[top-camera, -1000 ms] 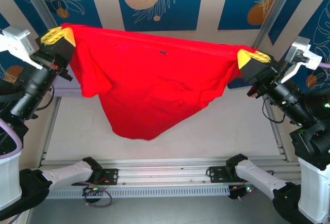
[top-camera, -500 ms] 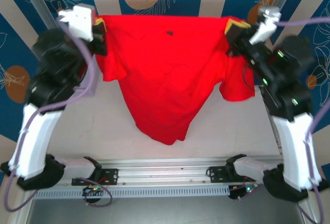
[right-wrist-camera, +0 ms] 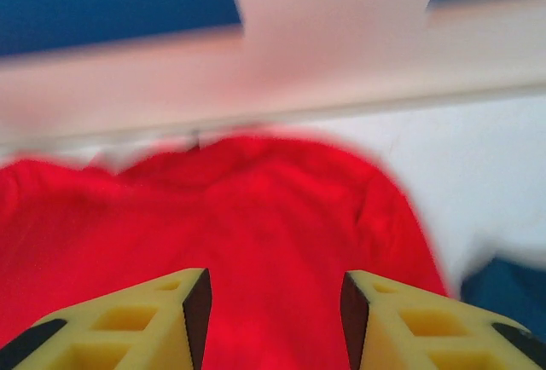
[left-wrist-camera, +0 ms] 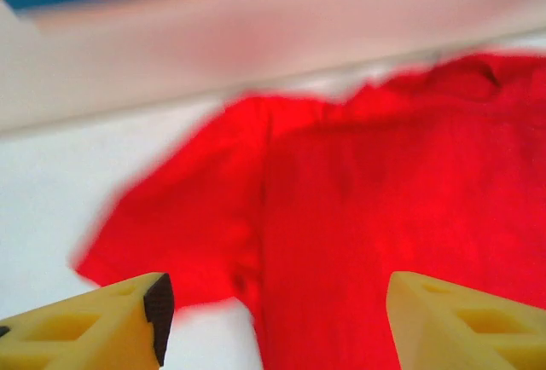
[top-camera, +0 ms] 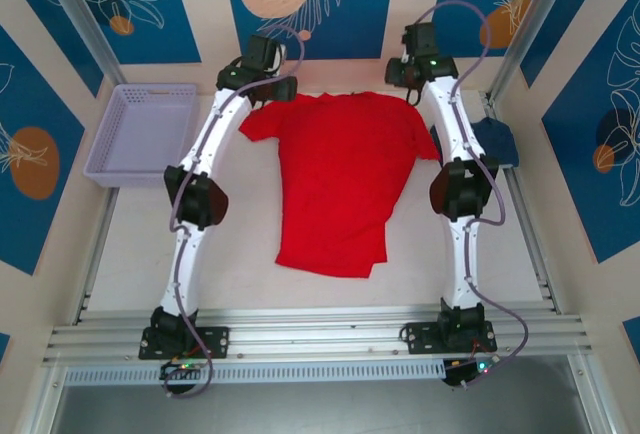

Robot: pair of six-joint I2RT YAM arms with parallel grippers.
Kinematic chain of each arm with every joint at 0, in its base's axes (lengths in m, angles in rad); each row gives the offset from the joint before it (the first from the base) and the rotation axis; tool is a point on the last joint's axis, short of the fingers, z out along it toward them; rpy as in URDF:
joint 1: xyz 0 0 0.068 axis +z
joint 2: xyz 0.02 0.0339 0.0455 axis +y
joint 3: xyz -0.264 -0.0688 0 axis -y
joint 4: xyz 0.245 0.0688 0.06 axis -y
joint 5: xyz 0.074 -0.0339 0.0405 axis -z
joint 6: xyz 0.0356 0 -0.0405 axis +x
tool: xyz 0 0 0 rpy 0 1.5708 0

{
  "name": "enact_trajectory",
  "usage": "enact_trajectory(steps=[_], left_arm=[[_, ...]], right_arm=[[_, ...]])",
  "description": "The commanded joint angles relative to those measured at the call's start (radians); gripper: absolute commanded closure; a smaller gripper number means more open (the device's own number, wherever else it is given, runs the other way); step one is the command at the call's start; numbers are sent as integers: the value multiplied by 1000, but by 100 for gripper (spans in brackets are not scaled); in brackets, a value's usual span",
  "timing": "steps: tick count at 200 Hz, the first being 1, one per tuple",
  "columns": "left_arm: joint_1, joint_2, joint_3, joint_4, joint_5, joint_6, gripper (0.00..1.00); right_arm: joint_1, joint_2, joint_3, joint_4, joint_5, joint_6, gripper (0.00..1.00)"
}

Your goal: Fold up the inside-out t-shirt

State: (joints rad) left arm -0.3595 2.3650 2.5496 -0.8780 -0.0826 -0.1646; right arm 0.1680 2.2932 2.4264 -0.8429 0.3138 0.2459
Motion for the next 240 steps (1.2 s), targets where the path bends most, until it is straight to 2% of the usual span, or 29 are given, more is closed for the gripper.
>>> enact_trajectory(steps=[1, 24, 37, 69, 95, 113, 124, 147, 168, 189, 222, 240], left_arm=[[14, -364, -387, 180, 95, -82, 31], [14, -649, -913, 445, 153, -174, 30], [13, -751, -1123, 518, 176, -207, 30], [13, -903, -1441, 547, 139, -217, 29], [13, -985, -1615, 621, 189, -270, 29], [10, -1020, -1684, 644, 202, -290, 29], [10, -1034, -1701, 636, 199, -289, 29], [8, -1063, -1727, 609, 193, -277, 29], [-4, -1086, -1763, 603, 226, -265, 29], [-21, -1103, -1809, 622, 265, -257, 29], [-61, -1120, -1850, 671, 284, -239, 29], [-106, -1114, -1855, 697, 290, -209, 29]], right_arm=[[84, -288, -343, 34, -119, 22, 52], [133, -507, -829, 162, -250, 118, 49], [159, -589, -1025, 176, -255, 150, 46], [215, -716, -1346, 186, -265, 249, 45], [246, -750, -1519, 265, -305, 335, 45], [259, -715, -1565, 327, -340, 374, 46], [268, -693, -1567, 340, -332, 380, 50], [270, -704, -1548, 308, -272, 366, 83], [255, -781, -1525, 233, -223, 332, 97], [204, -897, -1508, 187, -316, 317, 100], [77, -1039, -1462, 174, -588, 334, 100], [23, -1085, -1437, 223, -728, 386, 99]])
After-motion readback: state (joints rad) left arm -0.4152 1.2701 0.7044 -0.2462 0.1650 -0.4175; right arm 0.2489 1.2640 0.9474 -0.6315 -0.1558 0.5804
